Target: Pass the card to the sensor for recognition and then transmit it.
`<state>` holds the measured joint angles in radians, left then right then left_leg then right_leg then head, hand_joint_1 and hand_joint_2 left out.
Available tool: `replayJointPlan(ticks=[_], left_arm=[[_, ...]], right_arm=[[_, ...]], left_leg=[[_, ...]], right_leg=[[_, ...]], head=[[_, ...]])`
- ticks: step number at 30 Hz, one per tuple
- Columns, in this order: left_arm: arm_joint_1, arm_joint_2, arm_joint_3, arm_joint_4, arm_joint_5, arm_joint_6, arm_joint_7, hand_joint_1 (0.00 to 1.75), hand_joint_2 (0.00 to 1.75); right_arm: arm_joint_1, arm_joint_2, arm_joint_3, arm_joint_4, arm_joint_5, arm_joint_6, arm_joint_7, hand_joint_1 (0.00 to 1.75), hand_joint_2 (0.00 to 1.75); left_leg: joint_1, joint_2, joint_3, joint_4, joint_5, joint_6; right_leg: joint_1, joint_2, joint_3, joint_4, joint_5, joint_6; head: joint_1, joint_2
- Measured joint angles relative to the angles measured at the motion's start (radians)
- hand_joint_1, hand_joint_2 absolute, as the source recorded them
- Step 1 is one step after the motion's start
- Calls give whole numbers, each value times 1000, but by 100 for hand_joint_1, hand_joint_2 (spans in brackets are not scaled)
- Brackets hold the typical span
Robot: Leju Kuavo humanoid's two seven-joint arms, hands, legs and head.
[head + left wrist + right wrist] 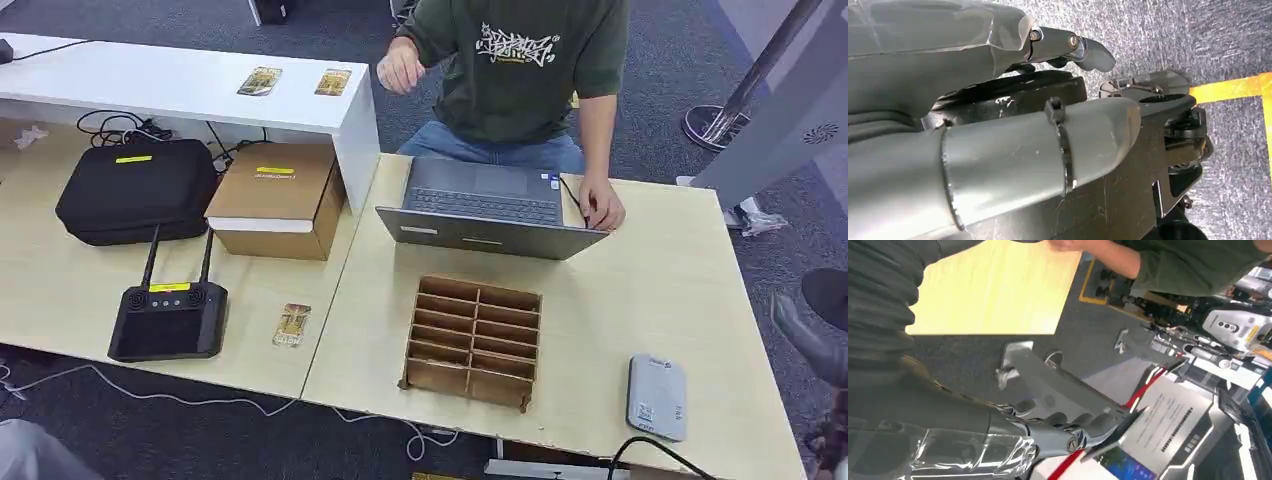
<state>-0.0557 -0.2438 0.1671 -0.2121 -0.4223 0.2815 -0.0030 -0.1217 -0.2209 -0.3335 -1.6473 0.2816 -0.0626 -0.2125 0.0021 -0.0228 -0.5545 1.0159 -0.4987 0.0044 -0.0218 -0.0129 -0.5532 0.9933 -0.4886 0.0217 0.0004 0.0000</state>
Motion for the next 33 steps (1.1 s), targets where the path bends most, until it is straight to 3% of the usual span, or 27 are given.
replayJointPlan(ticks=[7,14,24,30,33], left_arm=[[3,-4,5,0,23,10,-21,0,0],[5,-5,31,0,50,4,-29,0,0],[1,1,85,0,98,-17,-30,0,0],[-2,3,110,-1,100,-23,-31,0,0],[-6,3,117,-3,94,-23,-22,0,0]], right_arm=[[187,11,-40,-183,100,18,-11,0,175],[365,98,7,-312,359,-29,7,0,175],[479,243,239,-401,742,-130,121,0,175],[476,264,402,-402,916,-125,205,0,175],[468,264,480,-375,933,-111,231,0,175]], left_leg=[[0,1,0,0,0,0],[0,1,0,-1,0,0],[0,5,2,-1,0,0],[0,6,2,-1,0,0],[0,6,2,-1,0,0]], right_leg=[[0,0,0,0,0,0],[0,1,0,0,-1,0],[0,4,0,2,-1,0],[0,5,1,2,-1,0],[0,5,1,2,-1,0]], head=[[0,0],[0,0],[0,0],[0,0],[0,0]])
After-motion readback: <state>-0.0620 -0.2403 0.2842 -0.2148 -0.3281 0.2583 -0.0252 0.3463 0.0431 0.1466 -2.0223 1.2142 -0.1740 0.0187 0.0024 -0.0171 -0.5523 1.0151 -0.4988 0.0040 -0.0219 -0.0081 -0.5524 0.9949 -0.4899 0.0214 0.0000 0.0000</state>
